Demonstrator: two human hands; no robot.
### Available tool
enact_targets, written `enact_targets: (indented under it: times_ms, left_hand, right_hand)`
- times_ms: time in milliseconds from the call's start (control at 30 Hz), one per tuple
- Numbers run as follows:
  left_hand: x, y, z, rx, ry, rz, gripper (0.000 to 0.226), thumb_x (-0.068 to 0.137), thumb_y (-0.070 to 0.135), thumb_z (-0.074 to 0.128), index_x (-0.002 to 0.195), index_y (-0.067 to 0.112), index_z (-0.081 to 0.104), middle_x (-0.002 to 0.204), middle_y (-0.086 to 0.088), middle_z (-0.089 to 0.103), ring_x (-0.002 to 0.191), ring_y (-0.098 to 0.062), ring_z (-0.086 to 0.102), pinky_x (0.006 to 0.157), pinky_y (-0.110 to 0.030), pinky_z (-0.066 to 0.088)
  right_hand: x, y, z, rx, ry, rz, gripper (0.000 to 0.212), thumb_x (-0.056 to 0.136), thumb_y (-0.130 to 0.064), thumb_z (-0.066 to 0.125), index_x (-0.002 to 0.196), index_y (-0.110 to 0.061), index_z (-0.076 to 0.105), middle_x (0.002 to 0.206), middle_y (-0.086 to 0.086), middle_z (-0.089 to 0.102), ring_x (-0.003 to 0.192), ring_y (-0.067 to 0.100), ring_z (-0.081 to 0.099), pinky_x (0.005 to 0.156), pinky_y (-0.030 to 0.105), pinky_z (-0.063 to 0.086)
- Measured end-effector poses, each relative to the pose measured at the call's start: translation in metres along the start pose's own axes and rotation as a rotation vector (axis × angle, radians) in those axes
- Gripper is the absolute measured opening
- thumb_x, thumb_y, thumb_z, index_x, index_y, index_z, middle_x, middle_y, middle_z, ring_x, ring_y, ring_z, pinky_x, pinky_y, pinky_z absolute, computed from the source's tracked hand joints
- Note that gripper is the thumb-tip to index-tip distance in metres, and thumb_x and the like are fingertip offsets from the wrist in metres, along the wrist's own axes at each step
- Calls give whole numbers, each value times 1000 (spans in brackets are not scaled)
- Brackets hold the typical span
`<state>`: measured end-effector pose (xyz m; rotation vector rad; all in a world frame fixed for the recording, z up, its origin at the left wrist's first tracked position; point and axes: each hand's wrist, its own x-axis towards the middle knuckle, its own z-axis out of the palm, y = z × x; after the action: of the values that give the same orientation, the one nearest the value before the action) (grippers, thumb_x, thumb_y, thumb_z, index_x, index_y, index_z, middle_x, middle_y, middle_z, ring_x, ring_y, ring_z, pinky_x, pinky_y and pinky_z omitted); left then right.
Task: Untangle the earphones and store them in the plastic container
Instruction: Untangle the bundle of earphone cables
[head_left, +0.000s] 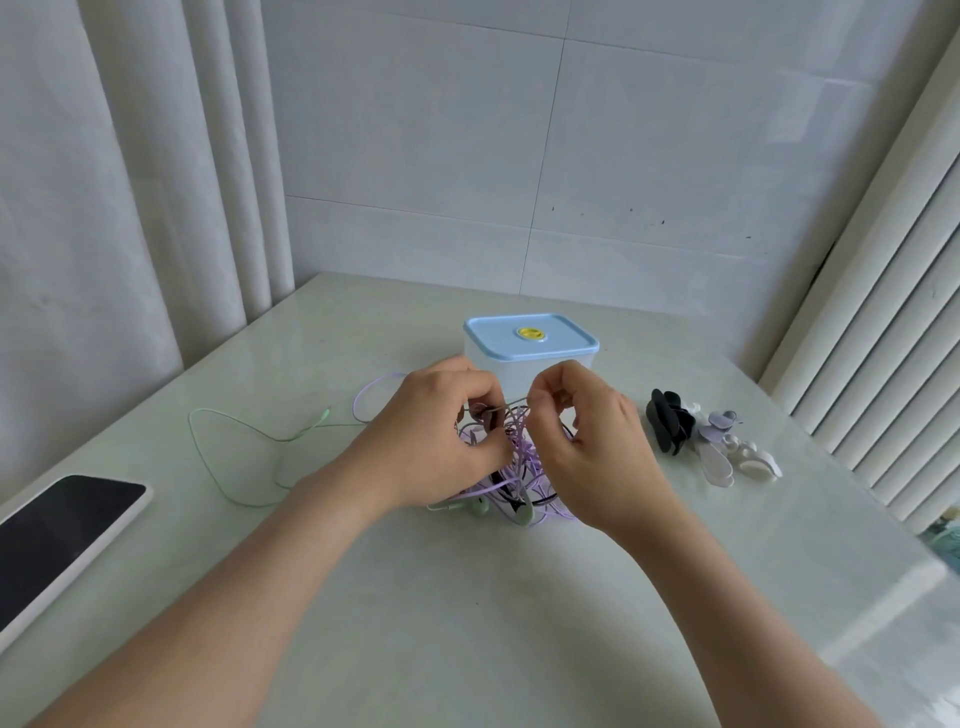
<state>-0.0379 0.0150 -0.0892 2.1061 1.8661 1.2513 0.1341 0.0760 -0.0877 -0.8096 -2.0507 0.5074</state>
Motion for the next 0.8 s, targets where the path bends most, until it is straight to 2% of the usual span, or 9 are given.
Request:
enact_targets:
  times_ms: [133, 167, 233, 300, 400, 600, 733, 800]
  left_hand:
    - [1, -3, -2, 24, 7, -51, 22, 78, 19, 77, 75, 21, 56, 79, 7, 53, 72, -10, 50, 61, -20, 35]
    - [2, -3, -3, 28, 7, -69, 23, 79, 20, 77, 74, 21, 55, 78, 7, 53, 72, -12, 50, 61, -22, 37]
    - [3, -4, -4, 13, -8, -95, 22, 79, 22, 77, 73, 23, 56, 77, 8, 54, 71, -12, 51, 62, -23, 38]
    - [3, -3, -5, -19, -31, -108, 21, 81, 25, 77, 73, 28, 58, 77, 10, 55, 70, -9, 51, 61, -20, 37]
    - [3, -2, -7, -42, -58, -118, 14, 85, 27, 75, 78, 28, 63, 79, 10, 56, 69, -4, 51, 60, -16, 34]
    - [2, 2, -8, -119, -113, -148, 18, 88, 26, 73, 75, 25, 61, 80, 7, 52, 69, -7, 47, 62, -20, 33]
    - [1, 4, -8, -178, -118, -150, 13, 88, 30, 78, 81, 24, 68, 85, 6, 55, 66, -4, 48, 65, -21, 36]
    - [-1, 4, -7, -187, -131, -143, 23, 82, 44, 85, 85, 27, 70, 89, 9, 59, 62, -2, 48, 64, -20, 38]
  right_hand:
    - [0, -2, -2, 111, -22, 57, 14, 100, -11, 55, 88, -13, 62, 83, -6, 67, 69, 4, 55, 64, 13, 38]
    - [0, -3, -3, 155, -26, 72, 15, 101, -13, 54, 89, -13, 62, 83, -4, 68, 66, 6, 55, 63, 16, 38]
    - [1, -5, -4, 253, -4, 111, 19, 105, -15, 53, 91, -11, 64, 83, 1, 71, 68, 14, 59, 62, 29, 47]
    - [2, -7, -5, 343, 42, 158, 22, 109, -16, 50, 93, -7, 64, 83, 0, 74, 69, 15, 63, 64, 31, 52]
    - [3, -9, -7, 426, 112, 214, 21, 111, -17, 46, 99, -6, 58, 85, 3, 78, 67, 19, 65, 64, 43, 53]
    - [3, -11, -5, 454, 191, 239, 18, 113, -20, 40, 103, -7, 47, 69, 13, 71, 47, 26, 60, 46, 27, 40]
    - [1, -14, -3, 326, 232, 185, 14, 113, -20, 36, 106, -10, 43, 59, 8, 67, 37, 26, 56, 40, 33, 45]
    - [0, -12, -1, 249, 244, 145, 10, 112, -19, 37, 107, -12, 43, 59, 3, 68, 39, 24, 58, 44, 35, 50]
